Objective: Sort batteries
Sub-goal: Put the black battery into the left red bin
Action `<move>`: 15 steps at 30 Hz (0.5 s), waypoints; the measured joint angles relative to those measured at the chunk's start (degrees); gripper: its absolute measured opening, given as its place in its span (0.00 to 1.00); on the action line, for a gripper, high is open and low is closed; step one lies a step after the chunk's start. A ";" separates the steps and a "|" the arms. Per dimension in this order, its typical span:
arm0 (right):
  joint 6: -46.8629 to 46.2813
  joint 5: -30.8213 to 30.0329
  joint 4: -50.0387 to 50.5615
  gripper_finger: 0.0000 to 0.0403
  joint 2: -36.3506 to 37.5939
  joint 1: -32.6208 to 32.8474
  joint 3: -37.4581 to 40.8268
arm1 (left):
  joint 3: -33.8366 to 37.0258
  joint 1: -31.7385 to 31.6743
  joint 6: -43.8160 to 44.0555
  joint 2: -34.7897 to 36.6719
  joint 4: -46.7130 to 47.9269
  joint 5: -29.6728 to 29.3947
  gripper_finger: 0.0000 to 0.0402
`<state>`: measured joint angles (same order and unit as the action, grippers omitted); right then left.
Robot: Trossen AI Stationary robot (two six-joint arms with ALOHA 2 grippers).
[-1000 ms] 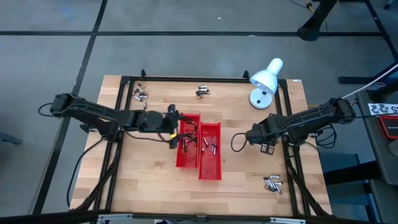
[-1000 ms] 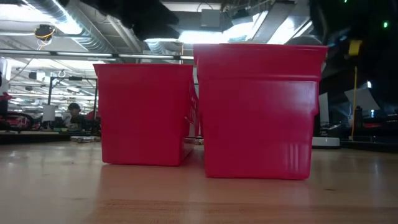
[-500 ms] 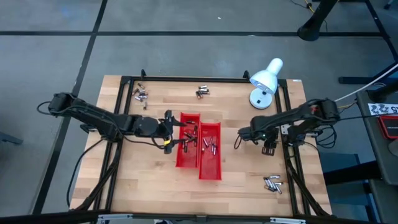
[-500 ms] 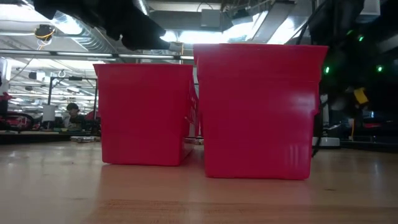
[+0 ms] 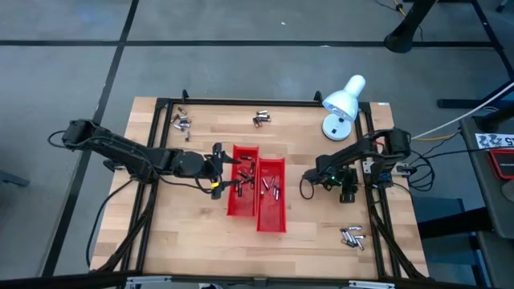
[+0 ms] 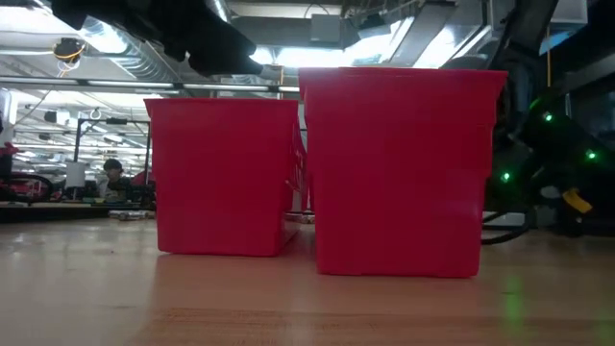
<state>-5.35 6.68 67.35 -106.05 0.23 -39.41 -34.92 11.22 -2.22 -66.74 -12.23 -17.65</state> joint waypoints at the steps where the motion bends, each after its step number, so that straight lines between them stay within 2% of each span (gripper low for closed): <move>1: -0.02 -0.17 0.14 0.38 -1.07 -0.02 -0.25 | 0.00 0.00 0.00 0.00 0.00 0.00 0.74; 4: 0.08 -1.03 0.11 0.28 -2.57 0.09 -0.45 | 0.00 0.00 0.02 0.00 -0.08 0.00 0.74; 7: 0.10 -1.18 0.24 0.12 -2.57 0.09 -1.21 | -0.02 0.00 0.04 0.00 -0.18 0.00 0.74; 8: 0.13 -1.17 0.40 0.10 -2.54 0.09 -1.61 | -0.02 0.00 0.03 0.00 -0.17 0.00 0.74; 15: -1.11 -1.33 3.17 0.10 -2.53 0.19 -7.97 | -0.03 0.01 0.23 0.00 0.81 0.02 0.74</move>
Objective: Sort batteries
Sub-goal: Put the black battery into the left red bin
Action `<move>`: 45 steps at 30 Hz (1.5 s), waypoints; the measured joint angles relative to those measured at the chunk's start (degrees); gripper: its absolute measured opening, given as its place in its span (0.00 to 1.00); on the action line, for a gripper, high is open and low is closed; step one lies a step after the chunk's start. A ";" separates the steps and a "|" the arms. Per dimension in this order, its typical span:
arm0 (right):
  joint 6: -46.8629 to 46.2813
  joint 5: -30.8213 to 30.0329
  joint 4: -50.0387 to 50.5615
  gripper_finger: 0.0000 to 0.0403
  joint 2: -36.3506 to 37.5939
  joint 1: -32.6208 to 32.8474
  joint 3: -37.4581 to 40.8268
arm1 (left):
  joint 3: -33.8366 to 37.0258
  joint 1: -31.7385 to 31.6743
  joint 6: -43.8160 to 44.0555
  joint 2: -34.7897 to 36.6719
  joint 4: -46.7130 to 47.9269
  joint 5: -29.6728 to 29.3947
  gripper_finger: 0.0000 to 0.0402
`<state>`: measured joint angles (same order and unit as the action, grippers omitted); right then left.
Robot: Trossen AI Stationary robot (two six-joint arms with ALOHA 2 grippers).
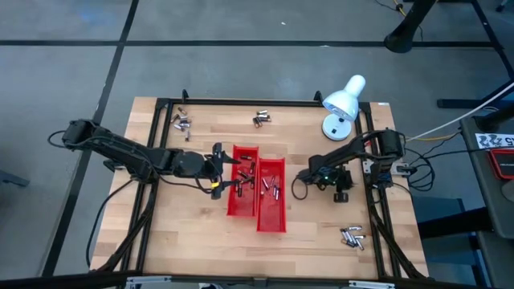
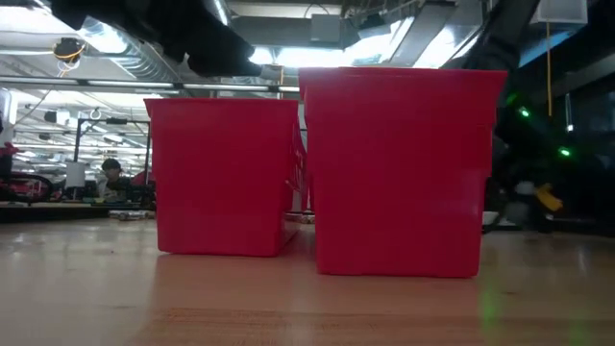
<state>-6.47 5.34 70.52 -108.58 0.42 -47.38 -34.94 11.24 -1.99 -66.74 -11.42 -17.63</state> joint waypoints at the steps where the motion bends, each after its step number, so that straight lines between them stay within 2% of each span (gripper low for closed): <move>1: -0.48 -0.61 0.42 0.10 0.57 0.00 -0.91 | -0.02 0.01 0.00 0.00 0.51 -0.01 0.74; 5: -1.40 -1.77 1.26 0.10 5.25 -0.02 -4.06 | -0.02 0.01 -0.25 0.00 1.77 -0.13 0.74; 9: -5.94 -2.96 3.18 0.10 13.28 -0.04 -6.11 | -0.02 -0.03 -0.71 0.15 3.18 -1.55 0.74; 17: -20.25 -12.60 6.96 0.10 31.80 1.37 -10.31 | -0.04 -0.63 -0.29 0.98 8.59 -7.25 0.74; 20: -22.61 -16.97 4.76 0.10 36.29 3.59 -12.63 | -0.04 -1.61 0.80 1.02 10.59 -8.11 0.74; 24: -22.10 -22.97 -5.24 0.10 39.07 6.44 -14.58 | -0.04 -2.77 2.03 1.01 11.96 -10.21 0.74; 27: -16.82 -26.88 -16.78 0.10 39.06 8.12 -15.10 | -0.04 -3.65 1.79 1.13 12.15 -13.19 0.74; 30: -8.46 -29.79 -32.65 0.10 37.58 9.27 -15.16 | -0.02 -5.60 1.30 2.75 11.96 -17.40 0.74; 32: -2.11 -30.01 -42.89 0.10 35.33 9.87 -15.16 | -0.03 -7.80 1.52 3.65 12.12 -20.18 0.74; 34: 3.74 -28.60 -52.47 0.10 32.61 9.83 -15.19 | -0.04 -11.19 1.60 4.21 13.32 -20.15 0.74; 36: 8.03 -26.20 -60.84 0.10 28.82 9.71 -15.19 | -0.05 -15.32 2.81 4.24 14.77 -17.98 0.74; 41: 14.19 -24.00 -75.73 0.10 18.96 9.29 -15.16 | 0.02 -25.67 5.17 3.52 20.95 -7.61 0.74; 45: 14.30 -22.21 -82.65 0.10 13.18 8.83 -15.14 | -0.02 -31.26 6.56 3.56 22.60 -4.87 0.74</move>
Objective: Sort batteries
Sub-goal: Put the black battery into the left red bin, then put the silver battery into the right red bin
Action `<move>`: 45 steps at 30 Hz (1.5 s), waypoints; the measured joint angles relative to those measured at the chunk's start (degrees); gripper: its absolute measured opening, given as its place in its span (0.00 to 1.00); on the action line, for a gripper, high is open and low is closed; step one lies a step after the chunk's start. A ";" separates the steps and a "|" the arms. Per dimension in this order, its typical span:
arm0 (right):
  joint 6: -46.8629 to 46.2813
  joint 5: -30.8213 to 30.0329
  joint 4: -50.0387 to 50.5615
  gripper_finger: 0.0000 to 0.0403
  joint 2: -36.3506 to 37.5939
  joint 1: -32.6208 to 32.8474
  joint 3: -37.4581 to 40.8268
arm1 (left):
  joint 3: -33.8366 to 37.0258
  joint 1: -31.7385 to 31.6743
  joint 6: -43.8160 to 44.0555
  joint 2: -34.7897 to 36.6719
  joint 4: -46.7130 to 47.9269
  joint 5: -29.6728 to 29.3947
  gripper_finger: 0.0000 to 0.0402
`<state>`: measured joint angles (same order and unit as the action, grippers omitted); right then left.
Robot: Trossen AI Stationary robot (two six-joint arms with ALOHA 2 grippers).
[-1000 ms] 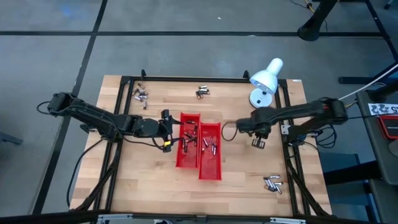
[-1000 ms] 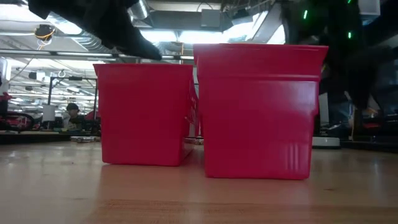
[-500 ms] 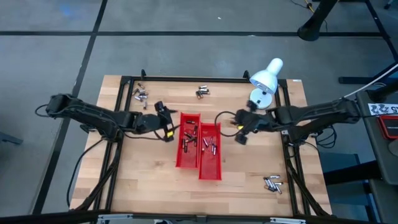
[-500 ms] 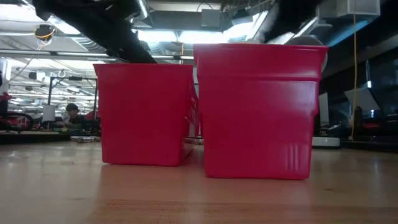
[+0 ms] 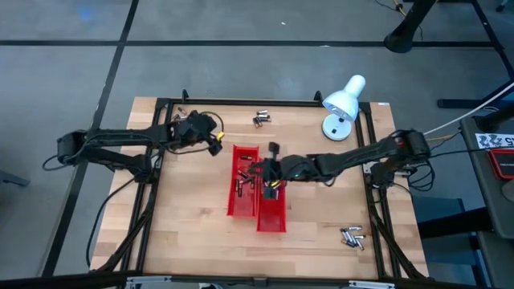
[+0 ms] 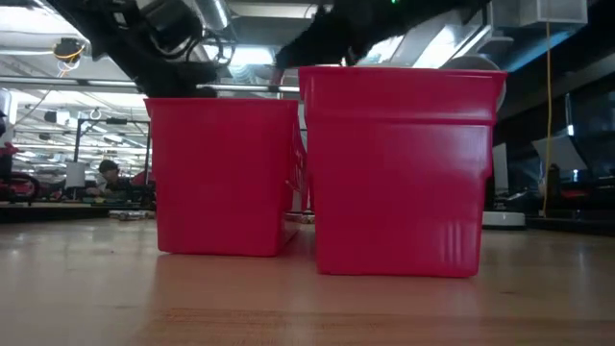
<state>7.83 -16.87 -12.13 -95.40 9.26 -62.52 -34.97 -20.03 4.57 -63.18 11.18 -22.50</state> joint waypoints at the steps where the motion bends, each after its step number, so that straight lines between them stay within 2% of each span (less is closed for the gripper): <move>1: -0.02 0.00 -0.53 0.10 -1.04 0.00 0.00 | -0.11 -1.27 0.49 -0.01 0.88 0.25 0.74; 5: -0.87 0.01 -1.08 0.10 -4.42 -0.45 0.01 | -0.74 -6.94 5.45 -0.44 4.32 5.40 0.74; 8: -1.11 0.51 -1.20 0.10 -6.01 -0.84 0.02 | -0.74 -10.34 6.47 -0.44 5.24 9.53 0.74; 12: 0.16 2.02 -1.11 0.10 -6.36 -2.03 0.00 | -0.74 -13.20 6.65 -0.43 5.38 12.14 0.74; 15: 1.65 3.69 -0.70 0.10 -6.90 -3.45 -0.02 | -1.31 -15.42 7.32 -0.44 8.42 13.12 0.74; 20: 3.40 11.11 -0.91 0.10 -8.88 -6.31 -0.06 | -3.75 -19.70 11.36 -1.27 19.03 13.16 0.74; 24: 4.44 13.61 -0.20 0.10 -9.24 -7.64 -0.11 | -5.19 -23.13 12.30 -2.96 21.44 13.16 0.74; 26: 4.38 13.71 -0.23 0.15 -9.24 -7.93 -0.15 | -5.69 -25.19 13.75 -4.40 22.37 13.24 0.74; 31: 4.13 12.92 -0.23 0.33 -9.26 -7.82 -0.17 | -6.29 -29.19 14.21 -9.64 23.71 13.09 0.74; 36: 4.47 11.63 0.06 0.46 -9.26 -7.82 -0.51 | -6.29 -28.69 14.80 -14.60 27.01 13.13 0.74; 41: 10.25 7.67 0.20 0.54 -9.28 -7.82 -1.47 | -6.27 -27.24 17.66 -15.96 30.38 13.12 0.74; 45: 13.79 6.62 0.28 0.57 -9.28 -7.82 -2.14 | -6.27 -26.38 19.95 -15.89 30.89 12.89 0.74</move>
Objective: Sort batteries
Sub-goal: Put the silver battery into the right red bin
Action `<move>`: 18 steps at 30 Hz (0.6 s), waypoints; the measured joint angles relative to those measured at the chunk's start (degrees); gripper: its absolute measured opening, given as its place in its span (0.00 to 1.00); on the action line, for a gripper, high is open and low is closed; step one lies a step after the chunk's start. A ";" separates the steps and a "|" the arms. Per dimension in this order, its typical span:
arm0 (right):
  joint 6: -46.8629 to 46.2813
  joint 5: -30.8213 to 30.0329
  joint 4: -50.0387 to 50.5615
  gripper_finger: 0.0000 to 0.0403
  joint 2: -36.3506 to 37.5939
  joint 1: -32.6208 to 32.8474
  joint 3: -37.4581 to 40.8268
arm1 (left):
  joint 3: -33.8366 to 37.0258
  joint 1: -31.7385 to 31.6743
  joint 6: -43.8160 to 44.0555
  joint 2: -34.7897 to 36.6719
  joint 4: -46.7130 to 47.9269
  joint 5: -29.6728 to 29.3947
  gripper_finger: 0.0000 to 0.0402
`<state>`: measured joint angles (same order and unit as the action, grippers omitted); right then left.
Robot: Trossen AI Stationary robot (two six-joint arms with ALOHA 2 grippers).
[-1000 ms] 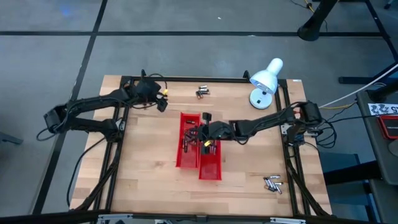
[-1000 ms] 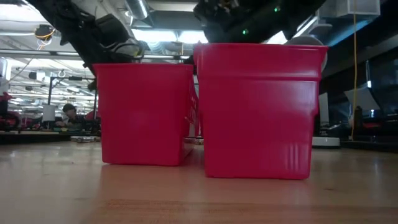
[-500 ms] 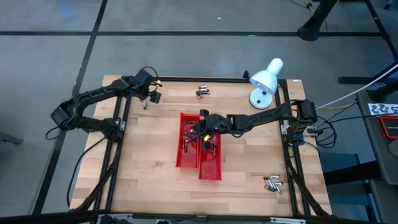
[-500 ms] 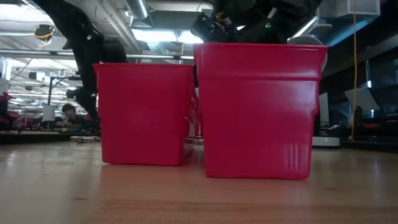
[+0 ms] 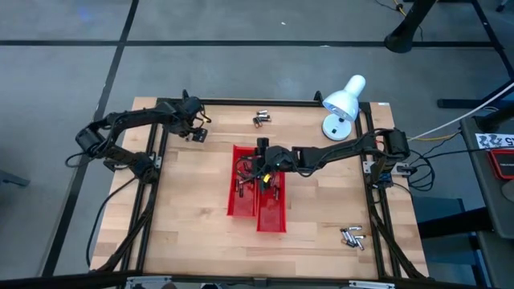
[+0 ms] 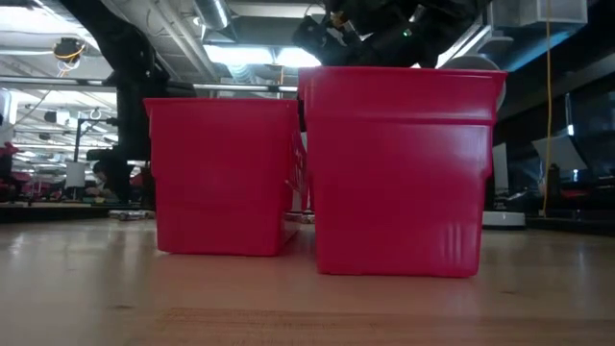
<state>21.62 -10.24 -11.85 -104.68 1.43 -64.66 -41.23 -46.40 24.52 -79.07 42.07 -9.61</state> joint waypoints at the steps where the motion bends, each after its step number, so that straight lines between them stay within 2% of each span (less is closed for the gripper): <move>1: 0.08 -0.57 0.30 0.57 0.05 0.00 -0.08 | 0.00 0.24 0.33 0.00 0.11 0.02 0.74; 6: -0.81 -2.70 9.01 0.54 3.72 0.02 -0.11 | 0.69 0.69 2.19 -0.01 0.15 -1.98 0.74; 13: -4.87 0.93 19.71 0.47 12.89 0.02 -0.11 | 2.88 0.67 3.20 -0.28 -2.99 -2.38 0.74; 18: -6.74 0.84 25.36 0.43 19.00 0.07 0.98 | 4.51 0.52 3.58 -0.31 -5.30 -2.40 0.71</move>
<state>14.89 -9.40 13.51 -85.68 1.50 -63.69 -36.73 -45.88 28.10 -79.37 36.77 -12.01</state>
